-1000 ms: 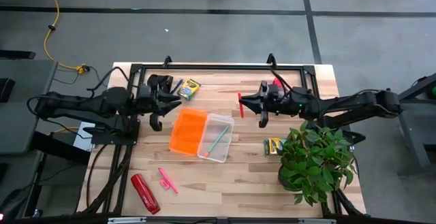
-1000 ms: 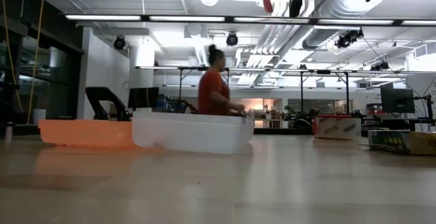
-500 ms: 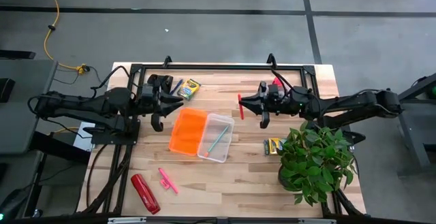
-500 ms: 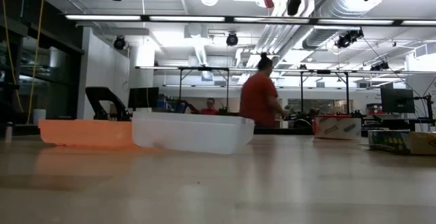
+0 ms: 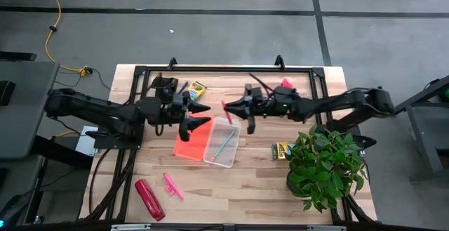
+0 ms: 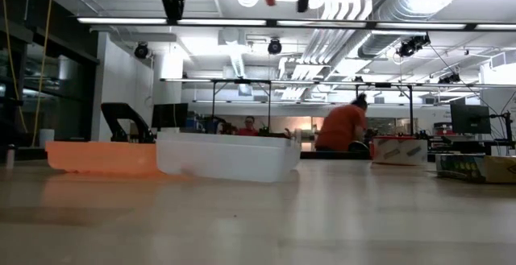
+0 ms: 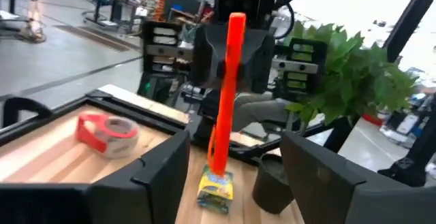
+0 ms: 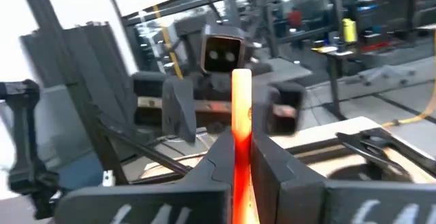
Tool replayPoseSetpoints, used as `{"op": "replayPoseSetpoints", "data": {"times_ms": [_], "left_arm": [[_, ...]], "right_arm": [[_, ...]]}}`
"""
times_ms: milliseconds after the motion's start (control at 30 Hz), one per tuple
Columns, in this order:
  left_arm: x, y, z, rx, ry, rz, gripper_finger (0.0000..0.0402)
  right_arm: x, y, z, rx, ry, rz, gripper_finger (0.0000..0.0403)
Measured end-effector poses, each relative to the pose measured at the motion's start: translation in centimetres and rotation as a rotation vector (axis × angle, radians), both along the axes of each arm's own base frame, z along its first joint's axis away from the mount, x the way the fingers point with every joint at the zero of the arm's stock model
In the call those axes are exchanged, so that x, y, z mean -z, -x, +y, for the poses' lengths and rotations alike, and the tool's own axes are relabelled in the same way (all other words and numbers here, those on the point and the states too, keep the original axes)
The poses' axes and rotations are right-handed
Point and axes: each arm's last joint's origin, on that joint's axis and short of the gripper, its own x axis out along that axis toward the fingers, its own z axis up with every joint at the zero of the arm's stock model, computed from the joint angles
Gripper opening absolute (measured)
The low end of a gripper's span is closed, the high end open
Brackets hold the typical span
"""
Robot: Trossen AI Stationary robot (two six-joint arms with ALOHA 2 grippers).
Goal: Pack school essentials
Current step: Put the orange pen in the supply box
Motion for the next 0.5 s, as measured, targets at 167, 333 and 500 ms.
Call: {"op": "replayPoseSetpoints", "data": {"times_ms": [167,333,500], "left_arm": [[0.1,-1.4,0.1,0.001,0.002,0.023,0.0224],[-0.3,-2.4,0.1,-0.002,-0.031,0.019,0.0224],[-0.8,-2.6,0.1,0.023,-0.041,-0.011,0.0221]], "right_arm": [[-0.7,-2.3,0.1,-0.065,0.008,-0.015,0.0006],[-0.8,-3.3,0.1,-0.085,0.010,-0.018,0.0006],[-0.8,-3.4,0.1,-0.083,-0.002,-0.015,0.0006]]}}
